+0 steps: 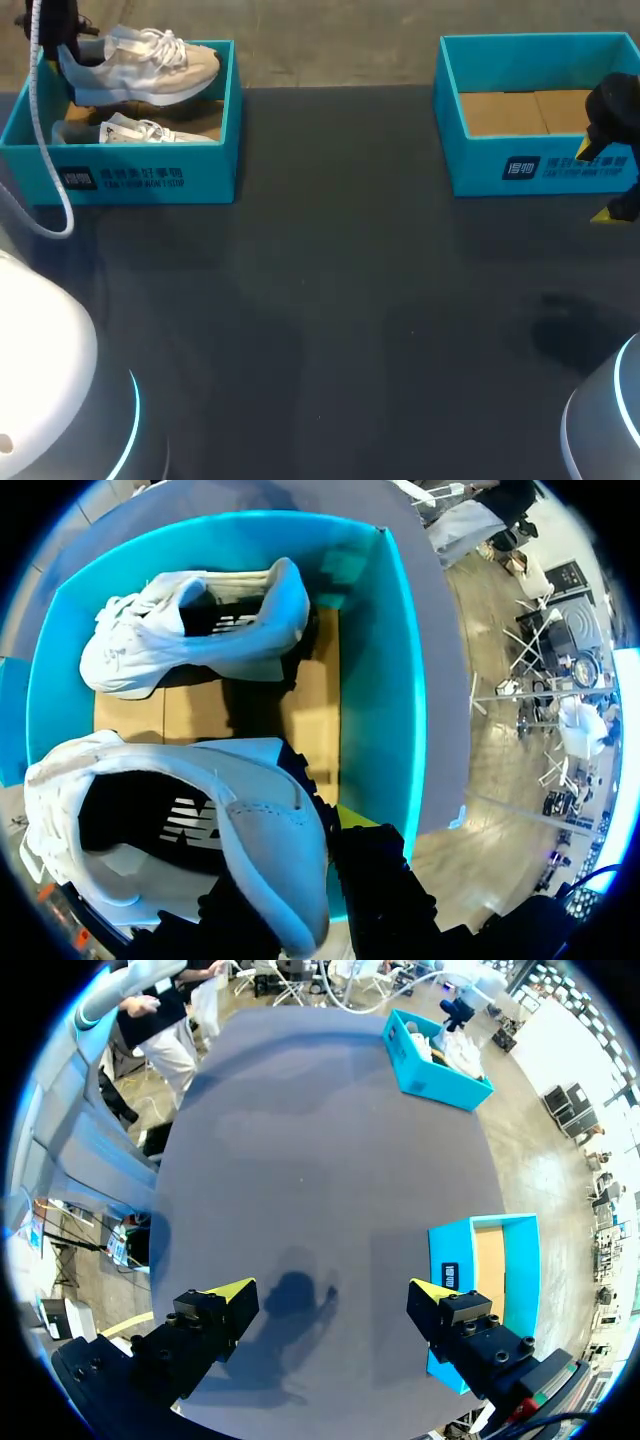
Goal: Take the shoe out of the shoebox, open the shoe tongue, remove and reinsert the insole, then place the shoe into the shoebox
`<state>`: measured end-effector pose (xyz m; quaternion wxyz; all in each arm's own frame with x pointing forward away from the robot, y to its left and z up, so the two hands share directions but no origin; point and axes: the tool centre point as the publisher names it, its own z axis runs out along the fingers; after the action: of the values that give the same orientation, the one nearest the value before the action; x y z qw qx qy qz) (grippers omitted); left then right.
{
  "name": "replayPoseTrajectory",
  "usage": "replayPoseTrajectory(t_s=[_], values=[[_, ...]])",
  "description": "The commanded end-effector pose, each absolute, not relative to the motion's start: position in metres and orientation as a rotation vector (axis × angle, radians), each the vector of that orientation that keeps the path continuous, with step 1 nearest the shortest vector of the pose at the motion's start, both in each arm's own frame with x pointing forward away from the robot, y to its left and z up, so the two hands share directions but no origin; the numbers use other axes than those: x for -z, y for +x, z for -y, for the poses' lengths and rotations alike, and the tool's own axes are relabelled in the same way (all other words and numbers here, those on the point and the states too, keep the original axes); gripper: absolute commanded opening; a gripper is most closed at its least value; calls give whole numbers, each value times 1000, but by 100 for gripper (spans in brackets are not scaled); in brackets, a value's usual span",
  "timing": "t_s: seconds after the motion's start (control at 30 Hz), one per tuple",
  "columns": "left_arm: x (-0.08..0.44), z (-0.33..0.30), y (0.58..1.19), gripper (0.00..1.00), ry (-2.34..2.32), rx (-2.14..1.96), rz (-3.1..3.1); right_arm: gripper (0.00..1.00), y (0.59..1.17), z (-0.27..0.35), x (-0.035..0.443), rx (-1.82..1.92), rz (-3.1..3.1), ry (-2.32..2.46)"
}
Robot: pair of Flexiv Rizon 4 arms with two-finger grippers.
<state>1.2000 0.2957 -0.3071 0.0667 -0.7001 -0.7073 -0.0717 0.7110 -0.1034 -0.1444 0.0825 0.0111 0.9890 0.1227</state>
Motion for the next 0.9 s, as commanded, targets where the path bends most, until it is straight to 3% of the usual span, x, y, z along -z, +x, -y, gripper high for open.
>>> replayPoseTrajectory(t_s=[0.03,0.9], values=[[321,-297,1211,0,-2107,205,2111,100,713,102,145,-362,-2958,33],[375,-288,1211,0,-2076,185,2041,100,713,102,145,-362,-2958,33]])
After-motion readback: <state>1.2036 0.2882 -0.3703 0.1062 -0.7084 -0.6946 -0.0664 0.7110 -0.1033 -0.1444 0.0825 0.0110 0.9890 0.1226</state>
